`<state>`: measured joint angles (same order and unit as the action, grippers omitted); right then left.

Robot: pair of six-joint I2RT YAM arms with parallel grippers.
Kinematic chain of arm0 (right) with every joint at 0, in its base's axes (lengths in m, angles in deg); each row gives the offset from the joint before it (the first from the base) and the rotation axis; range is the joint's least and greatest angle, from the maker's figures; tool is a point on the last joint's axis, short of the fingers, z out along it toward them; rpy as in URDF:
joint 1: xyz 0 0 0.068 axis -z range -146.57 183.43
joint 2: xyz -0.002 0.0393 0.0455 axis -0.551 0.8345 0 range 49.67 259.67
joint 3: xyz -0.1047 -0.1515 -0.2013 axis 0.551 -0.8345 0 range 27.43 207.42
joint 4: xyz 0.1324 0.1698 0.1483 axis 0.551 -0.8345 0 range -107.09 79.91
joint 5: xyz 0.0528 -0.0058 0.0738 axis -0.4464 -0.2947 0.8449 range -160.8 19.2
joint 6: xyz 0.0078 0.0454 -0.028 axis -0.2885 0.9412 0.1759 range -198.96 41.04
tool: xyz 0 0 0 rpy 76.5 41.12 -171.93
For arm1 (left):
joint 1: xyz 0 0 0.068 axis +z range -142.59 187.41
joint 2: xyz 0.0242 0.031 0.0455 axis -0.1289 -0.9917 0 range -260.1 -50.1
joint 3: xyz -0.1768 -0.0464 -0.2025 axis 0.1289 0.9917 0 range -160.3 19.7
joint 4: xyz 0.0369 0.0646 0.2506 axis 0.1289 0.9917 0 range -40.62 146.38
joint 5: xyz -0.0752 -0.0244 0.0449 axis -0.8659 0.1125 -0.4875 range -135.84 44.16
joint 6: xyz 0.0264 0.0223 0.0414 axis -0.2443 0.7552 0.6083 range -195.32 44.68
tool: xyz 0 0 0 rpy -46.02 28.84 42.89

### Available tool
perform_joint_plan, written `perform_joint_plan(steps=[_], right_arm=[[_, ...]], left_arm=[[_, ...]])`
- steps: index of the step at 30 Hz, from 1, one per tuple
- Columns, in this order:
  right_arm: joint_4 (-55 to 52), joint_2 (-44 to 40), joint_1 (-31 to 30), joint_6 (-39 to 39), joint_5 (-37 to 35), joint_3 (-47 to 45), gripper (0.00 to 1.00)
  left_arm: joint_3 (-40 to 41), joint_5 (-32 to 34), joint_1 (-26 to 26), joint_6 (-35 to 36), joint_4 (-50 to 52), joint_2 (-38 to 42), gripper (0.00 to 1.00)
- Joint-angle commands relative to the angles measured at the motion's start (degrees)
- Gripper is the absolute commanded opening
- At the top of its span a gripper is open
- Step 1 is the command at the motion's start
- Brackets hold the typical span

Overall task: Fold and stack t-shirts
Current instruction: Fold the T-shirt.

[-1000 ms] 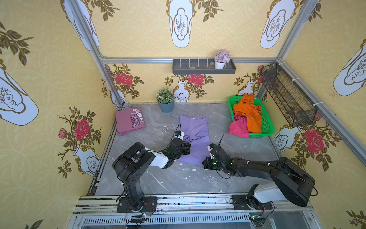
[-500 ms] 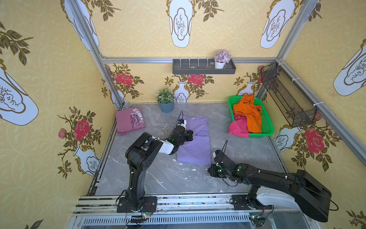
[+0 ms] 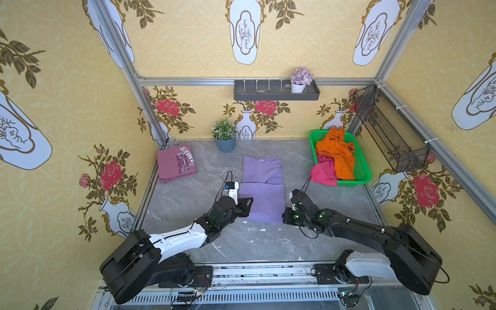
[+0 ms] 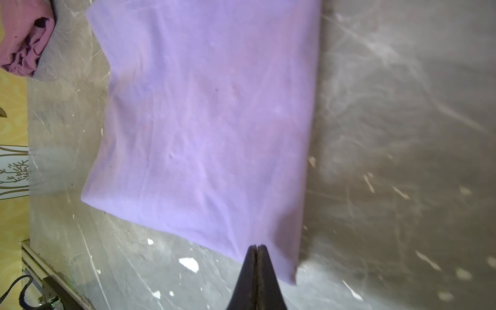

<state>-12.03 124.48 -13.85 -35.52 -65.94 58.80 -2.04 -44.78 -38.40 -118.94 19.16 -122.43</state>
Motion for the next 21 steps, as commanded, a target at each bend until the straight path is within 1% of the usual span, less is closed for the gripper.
perform_joint_plan(steps=[1, 4, 8, 10, 13, 15, 16, 17, 18, 19, 20, 21], right_arm=[[6.9, 3.3, -0.9, -1.8, 1.8, 2.9, 0.0], [9.3, 6.3, -0.5, -1.0, 2.9, 2.4, 0.0], [13.1, 9.5, 0.3, 1.0, 4.3, -1.8, 0.0], [13.9, 9.7, 0.4, 1.6, 3.9, -4.1, 0.0], [11.9, 8.1, 0.8, 1.3, 2.4, -5.4, 0.0], [9.6, 5.0, 0.8, 0.9, 1.4, -5.4, 0.16], [7.8, 3.1, 0.8, 0.6, 0.6, -5.0, 0.22], [5.7, 1.0, 0.8, 0.0, -0.1, -4.4, 0.27], [3.6, -1.1, 0.8, -0.5, -0.5, -3.8, 0.34], [1.9, -2.7, 0.8, -0.7, -0.7, -3.2, 0.39], [-0.4, -4.6, 0.8, -0.9, -0.8, -2.4, 0.42], [-2.3, -6.6, 0.7, -1.0, -0.9, -2.1, 0.44]], left_arm=[[1.5, 1.4, -0.9, -2.8, -5.7, -4.3, 0.0], [1.8, 0.9, -1.1, -3.6, -10.2, -10.2, 0.0], [3.2, -0.8, -1.6, -5.0, -14.5, -16.7, 0.0], [4.5, -0.7, -2.0, -5.2, -14.8, -17.9, 0.0], [6.6, 0.7, -2.0, -4.9, -13.7, -17.4, 0.0], [6.6, 0.9, -2.0, -4.2, -11.6, -16.1, 0.0], [6.5, 0.5, -2.0, -4.0, -11.1, -15.1, 0.0], [6.2, -0.1, -2.0, -3.8, -10.4, -13.7, 0.07], [5.9, -0.3, -2.0, -3.9, -9.5, -12.1, 0.32], [5.5, -0.6, -2.0, -3.9, -8.6, -10.2, 0.59], [5.0, -0.5, -2.0, -3.9, -7.0, -8.1, 0.89], [4.6, -0.3, -2.0, -3.8, -5.5, -6.0, 0.99]])
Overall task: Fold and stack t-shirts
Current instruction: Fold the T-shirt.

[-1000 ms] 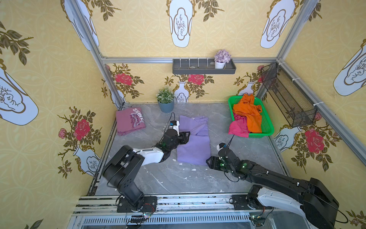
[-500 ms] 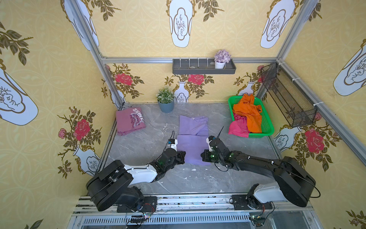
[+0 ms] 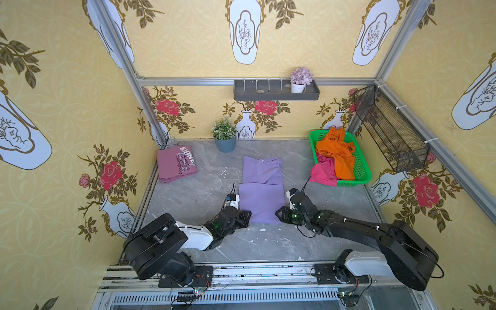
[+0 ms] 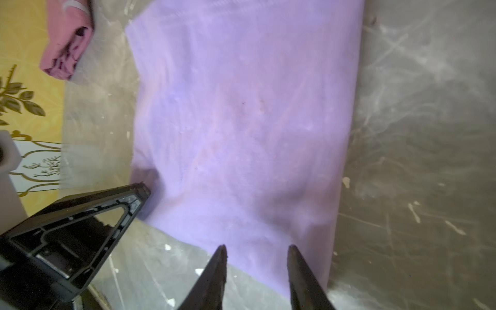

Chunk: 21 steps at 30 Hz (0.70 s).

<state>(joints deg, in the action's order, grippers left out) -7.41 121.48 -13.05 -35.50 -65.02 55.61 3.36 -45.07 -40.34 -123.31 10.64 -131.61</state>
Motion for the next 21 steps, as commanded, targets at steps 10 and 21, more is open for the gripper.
perform_joint_plan(steps=[10, 21], right_arm=[[-11.6, -13.6, -0.1, 3.5, -0.7, -7.5, 0.51], [1.9, -5.0, -0.5, 5.5, 1.6, -10.6, 0.55]], left_arm=[[1.1, -1.5, -0.2, -0.1, 10.3, 6.7, 1.0], [3.7, -4.6, -0.2, -2.1, 0.4, 0.0, 0.97]])
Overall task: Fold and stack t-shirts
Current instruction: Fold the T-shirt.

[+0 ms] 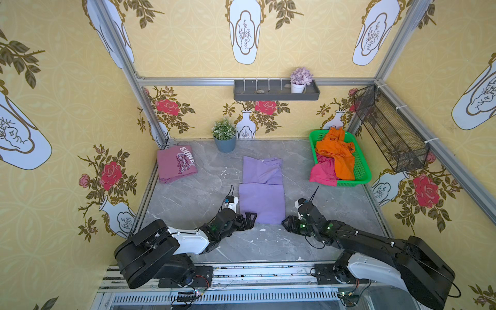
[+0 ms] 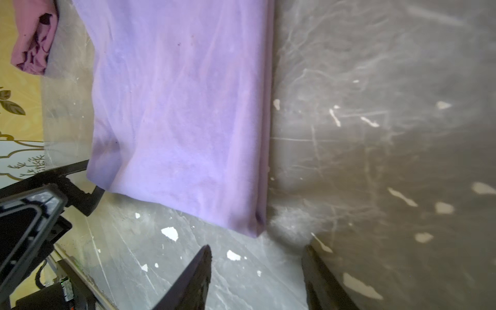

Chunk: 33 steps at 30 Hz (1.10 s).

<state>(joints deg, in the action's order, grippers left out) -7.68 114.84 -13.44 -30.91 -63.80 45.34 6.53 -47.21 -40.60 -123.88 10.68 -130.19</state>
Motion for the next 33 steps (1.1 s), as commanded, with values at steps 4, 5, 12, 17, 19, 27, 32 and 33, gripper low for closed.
perform_joint_plan(steps=[4, 5, 12, 17, 19, 27, 32, 33], right_arm=[[5.0, 4.8, -0.1, 1.1, 1.1, 0.1, 0.54], [5.8, 5.5, -0.1, 1.2, 1.1, 0.1, 0.53], [9.2, 8.5, 0.1, 0.9, -0.8, -1.1, 0.0], [6.3, 6.6, 0.2, 0.6, -3.3, -1.5, 0.0], [2.7, 3.9, 0.5, 0.1, -3.2, -1.1, 0.0], [-4.3, -2.8, 0.6, -0.3, -3.5, -1.1, 0.0], [-6.5, -5.1, -0.4, 0.7, -3.3, -0.2, 0.0], [-8.3, -6.4, -1.2, 1.1, -3.8, 0.5, 0.0]], left_arm=[[0.3, -4.0, -0.3, -1.9, -1.0, -3.0, 0.68], [0.3, -4.1, -0.4, -1.8, -1.0, -3.2, 0.63], [1.2, -3.2, -0.4, -1.5, -0.5, -3.4, 0.2], [2.1, -1.6, -0.4, -1.4, 0.4, -2.3, 0.0], [2.6, -0.3, -0.4, -1.2, 1.5, -1.2, 0.0], [3.7, -0.2, -0.3, -1.7, 1.0, -0.4, 0.0], [3.2, -2.0, -0.6, -3.1, 2.8, 2.5, 0.0], [3.1, -1.7, -0.7, -3.6, 4.7, 4.4, 0.0]])
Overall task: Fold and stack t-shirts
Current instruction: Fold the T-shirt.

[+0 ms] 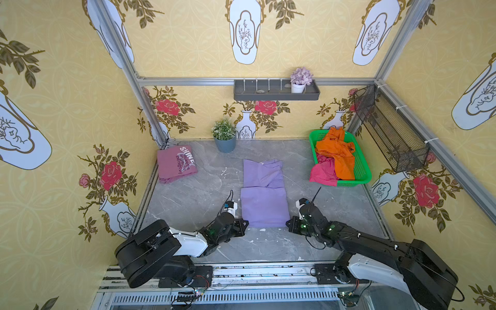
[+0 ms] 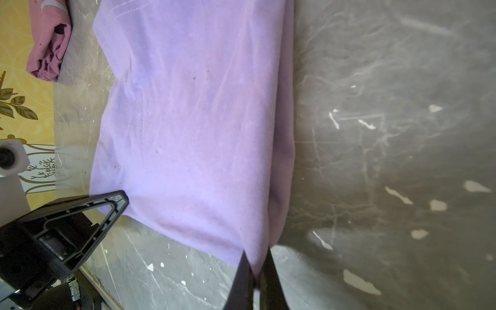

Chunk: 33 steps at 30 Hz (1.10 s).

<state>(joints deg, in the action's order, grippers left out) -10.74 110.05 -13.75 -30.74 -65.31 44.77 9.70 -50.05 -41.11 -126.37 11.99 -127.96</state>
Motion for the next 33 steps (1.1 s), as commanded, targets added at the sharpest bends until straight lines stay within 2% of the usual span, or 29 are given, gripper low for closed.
perform_joint_plan(steps=[1, 6, 9, 14, 16, 19, 26, 33], right_arm=[[-7.1, -3.2, -1.9, 1.4, -2.9, 1.8, 0.0], [-16.7, -8.8, -8.6, 4.3, -7.2, 7.6, 0.0], [-21.3, -9.7, -12.5, 5.4, -10.4, 12.1, 0.0], [-26.2, -9.4, -14.2, 4.6, -14.0, 19.7, 0.0], [-27.5, -8.6, -13.6, 3.3, -15.3, 22.2, 0.0], [-27.2, -6.7, -9.7, 0.1, -13.8, 24.8, 0.0], [-19.3, 0.0, 2.9, -8.2, -4.7, 26.0, 0.0], [-13.6, 8.6, 11.2, -13.7, 1.4, 30.1, 0.0]], left_arm=[[-0.3, 2.0, -0.7, -1.6, 5.9, 4.4, 0.0], [-2.8, 9.1, -5.1, -3.7, 21.7, 18.7, 0.0], [-4.5, 11.4, -5.9, -4.8, 29.0, 26.2, 0.0], [-9.6, 14.8, -5.9, -3.1, 37.7, 31.5, 0.0], [-11.7, 15.8, -5.7, -1.6, 38.1, 30.7, 0.0], [-15.3, 15.3, -3.9, 1.3, 36.4, 26.8, 0.0], [-22.0, 7.7, 3.8, 7.6, 26.2, 12.3, 0.0], [-28.2, 4.3, 7.6, 10.7, 19.3, 0.9, 0.0]])
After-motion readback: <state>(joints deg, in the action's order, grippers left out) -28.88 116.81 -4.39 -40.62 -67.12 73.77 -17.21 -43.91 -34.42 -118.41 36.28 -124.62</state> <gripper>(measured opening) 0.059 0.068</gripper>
